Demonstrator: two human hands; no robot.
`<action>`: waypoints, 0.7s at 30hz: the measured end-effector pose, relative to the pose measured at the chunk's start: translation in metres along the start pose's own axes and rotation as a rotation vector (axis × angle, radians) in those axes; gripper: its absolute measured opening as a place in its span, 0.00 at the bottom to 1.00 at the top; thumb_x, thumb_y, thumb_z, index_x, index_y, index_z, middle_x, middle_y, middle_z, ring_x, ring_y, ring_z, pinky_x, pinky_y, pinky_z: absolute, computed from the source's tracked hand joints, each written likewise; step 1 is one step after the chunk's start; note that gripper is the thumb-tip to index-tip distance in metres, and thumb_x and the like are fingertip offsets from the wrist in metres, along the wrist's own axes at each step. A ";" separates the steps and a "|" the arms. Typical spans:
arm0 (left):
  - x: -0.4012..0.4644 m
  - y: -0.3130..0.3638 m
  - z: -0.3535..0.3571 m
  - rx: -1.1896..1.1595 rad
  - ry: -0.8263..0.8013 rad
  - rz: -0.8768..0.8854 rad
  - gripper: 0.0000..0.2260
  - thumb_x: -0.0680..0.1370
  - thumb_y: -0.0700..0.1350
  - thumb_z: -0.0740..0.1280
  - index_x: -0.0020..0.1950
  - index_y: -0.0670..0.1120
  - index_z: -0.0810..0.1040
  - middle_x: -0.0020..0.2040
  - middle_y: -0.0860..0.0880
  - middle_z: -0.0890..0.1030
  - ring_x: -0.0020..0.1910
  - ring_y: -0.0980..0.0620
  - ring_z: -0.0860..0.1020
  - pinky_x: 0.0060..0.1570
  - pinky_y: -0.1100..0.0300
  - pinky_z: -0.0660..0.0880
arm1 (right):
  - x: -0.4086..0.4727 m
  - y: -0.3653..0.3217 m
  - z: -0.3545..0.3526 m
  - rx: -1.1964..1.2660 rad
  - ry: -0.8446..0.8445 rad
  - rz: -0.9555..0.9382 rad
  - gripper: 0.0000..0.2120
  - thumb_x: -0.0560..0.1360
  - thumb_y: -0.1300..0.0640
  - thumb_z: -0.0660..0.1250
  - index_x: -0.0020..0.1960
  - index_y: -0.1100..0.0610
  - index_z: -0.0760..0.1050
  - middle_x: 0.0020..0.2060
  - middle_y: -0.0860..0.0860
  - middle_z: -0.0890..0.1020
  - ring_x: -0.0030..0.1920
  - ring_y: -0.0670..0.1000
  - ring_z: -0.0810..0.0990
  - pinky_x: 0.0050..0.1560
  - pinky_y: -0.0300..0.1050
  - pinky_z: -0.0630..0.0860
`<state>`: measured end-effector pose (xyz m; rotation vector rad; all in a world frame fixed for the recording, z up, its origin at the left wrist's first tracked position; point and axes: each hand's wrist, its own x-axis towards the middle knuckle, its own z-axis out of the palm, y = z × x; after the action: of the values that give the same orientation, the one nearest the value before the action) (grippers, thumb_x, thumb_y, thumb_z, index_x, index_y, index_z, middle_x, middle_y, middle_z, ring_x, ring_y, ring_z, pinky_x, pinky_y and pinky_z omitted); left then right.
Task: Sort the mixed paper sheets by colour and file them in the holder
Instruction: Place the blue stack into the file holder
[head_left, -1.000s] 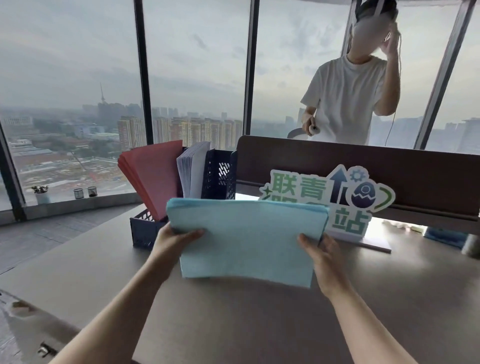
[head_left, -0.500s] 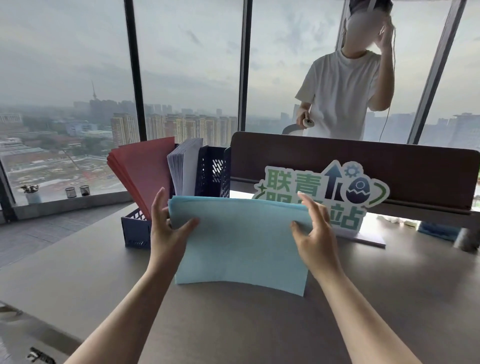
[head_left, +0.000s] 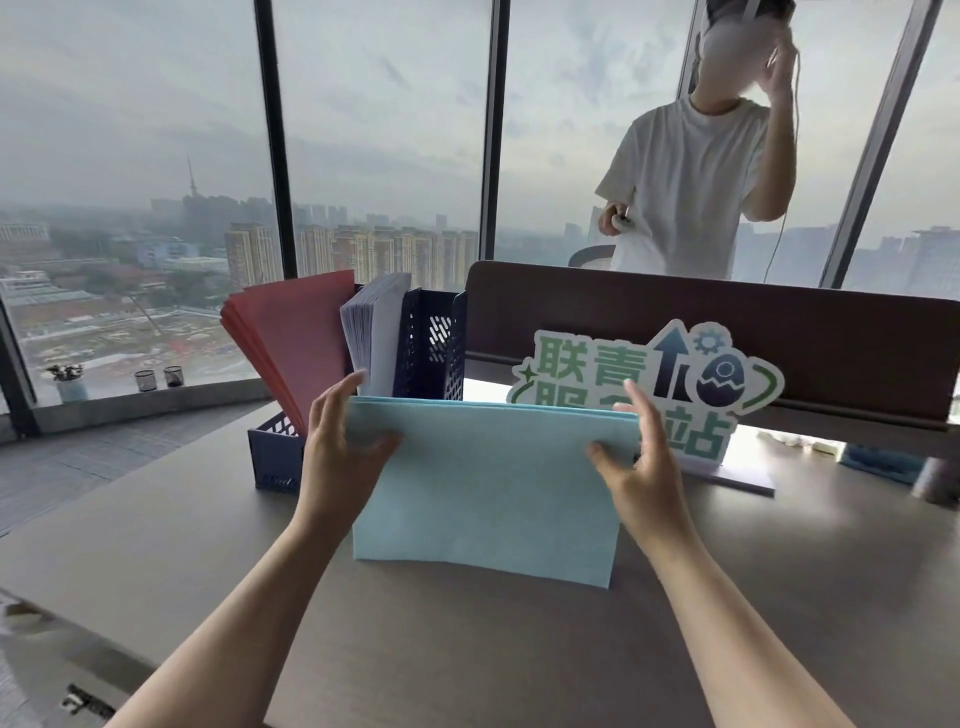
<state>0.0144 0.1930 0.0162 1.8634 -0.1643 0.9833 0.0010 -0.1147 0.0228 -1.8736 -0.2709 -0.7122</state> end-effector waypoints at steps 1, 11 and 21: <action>-0.002 -0.002 0.000 -0.105 -0.026 -0.104 0.36 0.68 0.37 0.78 0.71 0.56 0.68 0.61 0.51 0.75 0.54 0.50 0.78 0.53 0.56 0.77 | -0.001 0.006 0.000 0.129 -0.034 0.086 0.36 0.75 0.60 0.72 0.76 0.42 0.60 0.71 0.43 0.69 0.70 0.41 0.67 0.70 0.45 0.64; -0.013 -0.012 0.014 -0.477 -0.060 -0.370 0.12 0.70 0.32 0.74 0.48 0.47 0.80 0.37 0.55 0.84 0.35 0.58 0.80 0.37 0.63 0.79 | -0.007 0.013 0.013 0.489 0.046 0.312 0.06 0.76 0.66 0.68 0.50 0.57 0.81 0.43 0.50 0.86 0.42 0.49 0.85 0.41 0.44 0.81; -0.057 -0.055 0.021 -0.431 -0.218 -0.619 0.08 0.73 0.34 0.73 0.49 0.44 0.82 0.38 0.54 0.85 0.39 0.56 0.82 0.38 0.67 0.78 | -0.036 0.061 0.020 0.355 -0.157 0.495 0.10 0.75 0.69 0.68 0.54 0.59 0.81 0.45 0.49 0.87 0.47 0.50 0.85 0.50 0.44 0.80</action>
<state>0.0159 0.1865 -0.0659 1.4741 0.0699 0.2869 0.0097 -0.1171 -0.0500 -1.5657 -0.0217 -0.1645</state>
